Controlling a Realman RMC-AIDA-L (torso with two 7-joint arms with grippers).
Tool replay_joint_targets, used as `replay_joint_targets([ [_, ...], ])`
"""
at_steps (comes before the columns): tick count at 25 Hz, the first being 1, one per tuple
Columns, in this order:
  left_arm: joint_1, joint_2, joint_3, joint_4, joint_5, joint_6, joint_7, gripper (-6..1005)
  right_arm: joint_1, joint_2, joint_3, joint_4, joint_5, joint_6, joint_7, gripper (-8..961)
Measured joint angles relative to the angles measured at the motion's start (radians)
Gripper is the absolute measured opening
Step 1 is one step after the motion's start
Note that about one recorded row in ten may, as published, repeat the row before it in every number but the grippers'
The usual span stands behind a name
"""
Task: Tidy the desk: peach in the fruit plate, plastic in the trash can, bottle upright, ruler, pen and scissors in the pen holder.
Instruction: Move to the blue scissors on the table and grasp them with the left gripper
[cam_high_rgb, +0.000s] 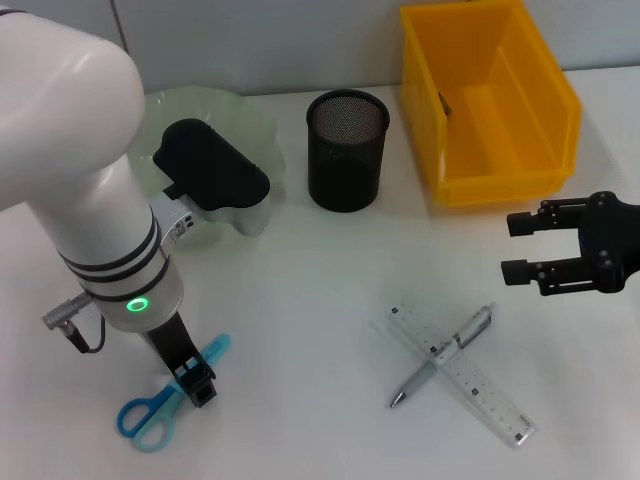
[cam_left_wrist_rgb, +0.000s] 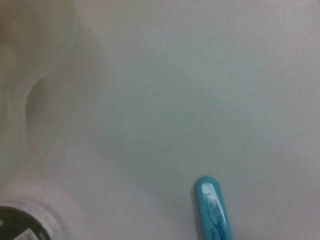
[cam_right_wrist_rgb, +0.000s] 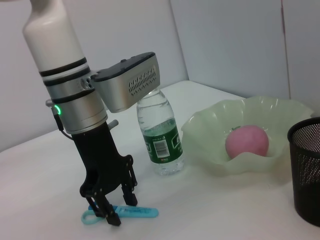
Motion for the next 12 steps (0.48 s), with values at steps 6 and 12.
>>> replay_joint_targets([
  [6,0.000,0.000,0.000,-0.001,0.000,-0.004,0.001,500,0.000,0.000,0.003,0.000,0.000,0.000,0.000,725],
  [12,-0.001,0.000,0.000,-0.003,0.000,-0.006,0.001,496,0.001,0.000,0.004,0.000,0.000,0.000,0.000,725],
])
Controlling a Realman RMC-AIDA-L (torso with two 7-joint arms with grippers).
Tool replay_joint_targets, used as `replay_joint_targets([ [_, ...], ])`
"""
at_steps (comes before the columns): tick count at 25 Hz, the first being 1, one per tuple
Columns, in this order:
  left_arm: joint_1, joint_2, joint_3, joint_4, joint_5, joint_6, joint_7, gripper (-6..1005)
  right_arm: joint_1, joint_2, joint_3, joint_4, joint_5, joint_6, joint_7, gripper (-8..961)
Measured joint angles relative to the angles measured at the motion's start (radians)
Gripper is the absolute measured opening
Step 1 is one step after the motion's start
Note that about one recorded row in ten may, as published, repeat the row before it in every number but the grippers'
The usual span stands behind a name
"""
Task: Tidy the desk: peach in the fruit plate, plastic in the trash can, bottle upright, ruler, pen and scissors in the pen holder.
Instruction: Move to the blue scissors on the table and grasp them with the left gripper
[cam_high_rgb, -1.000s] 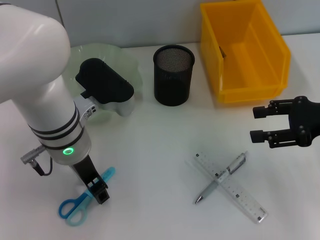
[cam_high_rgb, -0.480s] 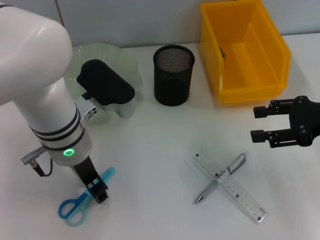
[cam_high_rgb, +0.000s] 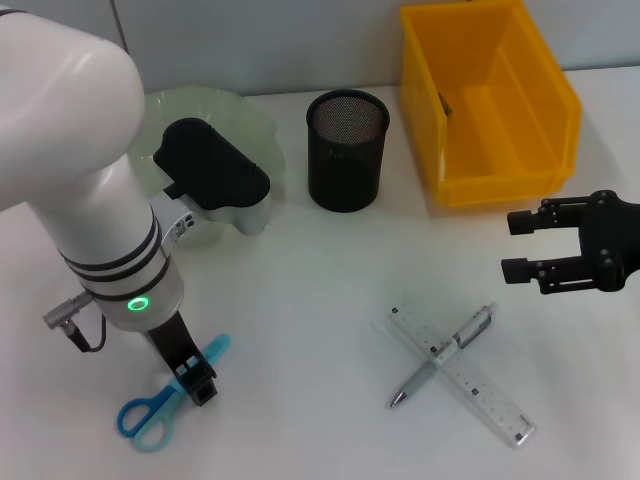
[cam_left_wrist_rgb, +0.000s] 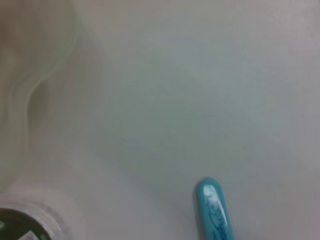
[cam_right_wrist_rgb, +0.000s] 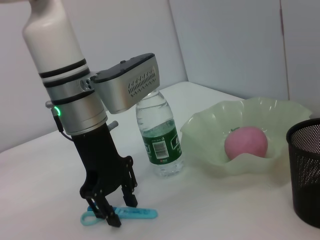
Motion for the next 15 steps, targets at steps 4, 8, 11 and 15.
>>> replay_joint_targets([
  [4,0.000,0.000,0.001,0.000,0.000,-0.002,0.000,489,0.001,0.000,0.000,0.000,0.000,0.000,0.000,724],
  [8,-0.001,0.000,0.003,0.000,0.000,-0.002,0.000,482,0.001,-0.001,0.000,-0.001,0.000,0.000,0.000,724],
  [11,-0.001,0.000,0.005,0.000,0.000,-0.002,0.000,476,0.002,-0.001,0.000,-0.003,0.000,-0.002,0.000,725],
  [15,-0.001,0.000,0.017,0.000,0.001,-0.002,0.000,469,0.002,-0.002,0.000,-0.004,0.001,-0.004,0.000,725],
])
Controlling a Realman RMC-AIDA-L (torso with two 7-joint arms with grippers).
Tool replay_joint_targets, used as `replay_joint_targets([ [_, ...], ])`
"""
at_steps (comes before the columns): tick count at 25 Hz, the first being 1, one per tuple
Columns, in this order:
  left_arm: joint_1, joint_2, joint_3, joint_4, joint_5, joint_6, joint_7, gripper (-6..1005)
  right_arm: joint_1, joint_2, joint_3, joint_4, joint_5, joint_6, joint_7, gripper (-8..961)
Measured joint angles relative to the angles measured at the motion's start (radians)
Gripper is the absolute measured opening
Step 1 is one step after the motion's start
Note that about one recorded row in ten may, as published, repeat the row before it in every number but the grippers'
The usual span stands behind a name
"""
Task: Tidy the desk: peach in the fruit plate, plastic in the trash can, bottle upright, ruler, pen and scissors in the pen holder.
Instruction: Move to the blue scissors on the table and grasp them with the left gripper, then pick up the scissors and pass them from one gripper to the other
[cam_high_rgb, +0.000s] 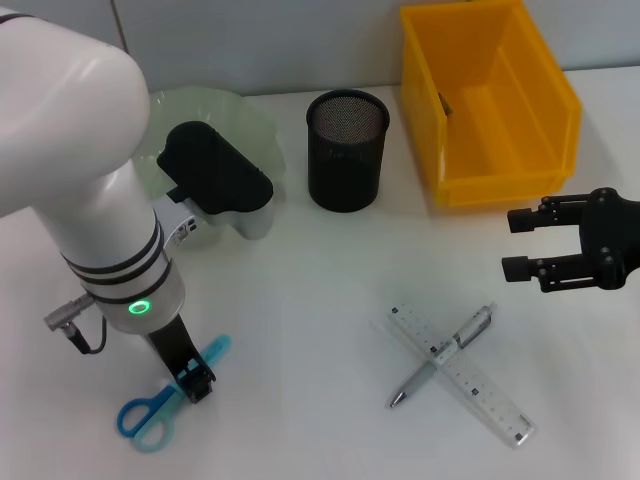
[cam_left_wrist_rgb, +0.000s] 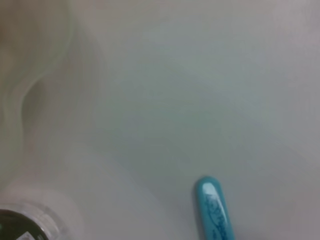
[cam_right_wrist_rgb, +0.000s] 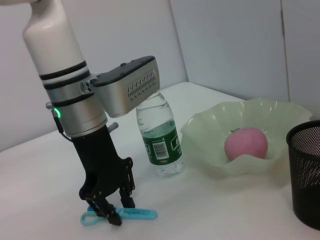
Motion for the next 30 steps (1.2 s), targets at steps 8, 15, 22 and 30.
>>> replay_joint_targets([
  [8,0.000,0.000,0.005,0.003,0.004,0.000,-0.007,306,0.000,0.000,0.001,-0.001,0.001,-0.004,0.000,725],
  [15,0.007,0.000,-0.010,0.031,0.007,0.011,-0.010,276,-0.002,-0.002,0.002,-0.001,0.002,-0.004,0.000,725],
  [22,0.014,0.001,-0.019,0.041,0.003,0.021,-0.002,233,-0.002,-0.002,0.002,-0.001,0.001,-0.004,0.000,725],
  [30,0.076,0.007,-0.239,0.164,-0.026,0.104,0.101,228,-0.002,-0.002,0.002,-0.001,0.004,-0.005,0.001,725],
])
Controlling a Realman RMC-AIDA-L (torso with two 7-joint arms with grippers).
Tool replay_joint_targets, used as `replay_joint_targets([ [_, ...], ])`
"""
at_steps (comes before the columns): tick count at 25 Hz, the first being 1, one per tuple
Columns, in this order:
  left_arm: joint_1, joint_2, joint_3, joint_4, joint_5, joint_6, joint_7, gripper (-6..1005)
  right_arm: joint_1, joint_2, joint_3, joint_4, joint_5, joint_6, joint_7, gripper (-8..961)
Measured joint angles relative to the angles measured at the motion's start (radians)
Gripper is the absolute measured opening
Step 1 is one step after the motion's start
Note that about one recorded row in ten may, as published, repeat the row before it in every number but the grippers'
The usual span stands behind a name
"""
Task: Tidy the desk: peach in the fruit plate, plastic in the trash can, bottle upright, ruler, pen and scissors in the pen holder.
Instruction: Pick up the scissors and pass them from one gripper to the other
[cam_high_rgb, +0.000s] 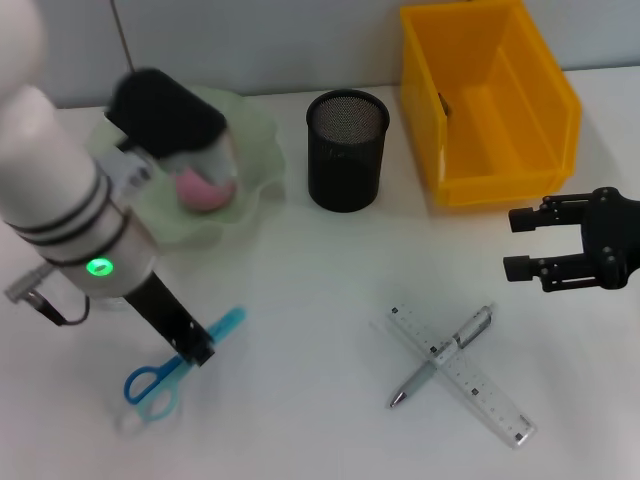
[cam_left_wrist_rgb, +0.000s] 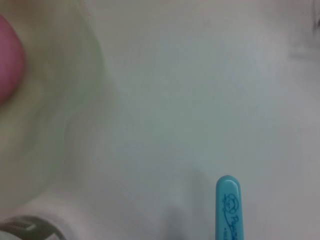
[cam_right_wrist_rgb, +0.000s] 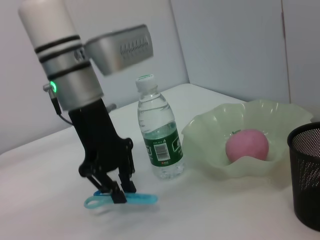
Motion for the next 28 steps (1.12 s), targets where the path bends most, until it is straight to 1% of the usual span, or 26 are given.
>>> replay_joint_targets([
  [7,0.048,0.004,-0.310,0.006,-0.154,0.051,0.163,228,-0.003,0.000,0.002,0.003,0.002,0.008,0.011,725],
  [11,0.086,0.006,-0.411,0.011,-0.287,0.083,0.237,228,-0.006,0.004,0.006,0.005,0.002,0.009,0.012,725],
  [15,0.126,0.007,-0.463,0.020,-0.406,0.091,0.293,227,-0.009,0.007,0.018,0.008,0.003,0.009,0.012,725],
  [18,0.140,0.006,-0.489,0.005,-0.479,0.081,0.331,227,-0.009,0.008,0.025,0.013,0.003,0.009,0.012,725],
  [22,0.150,0.006,-0.497,-0.031,-0.573,0.067,0.369,227,-0.005,0.009,0.026,0.029,0.003,0.008,0.014,725],
  [25,0.152,0.006,-0.497,-0.047,-0.609,0.066,0.384,227,-0.001,0.010,0.030,0.036,0.005,0.007,0.019,725],
  [26,0.157,0.007,-0.498,-0.051,-0.644,0.070,0.398,227,0.000,0.012,0.034,0.037,0.006,0.006,0.021,724],
  [28,0.161,0.007,-0.498,-0.053,-0.670,0.072,0.410,228,0.001,0.017,0.055,0.037,0.006,0.004,0.023,724],
])
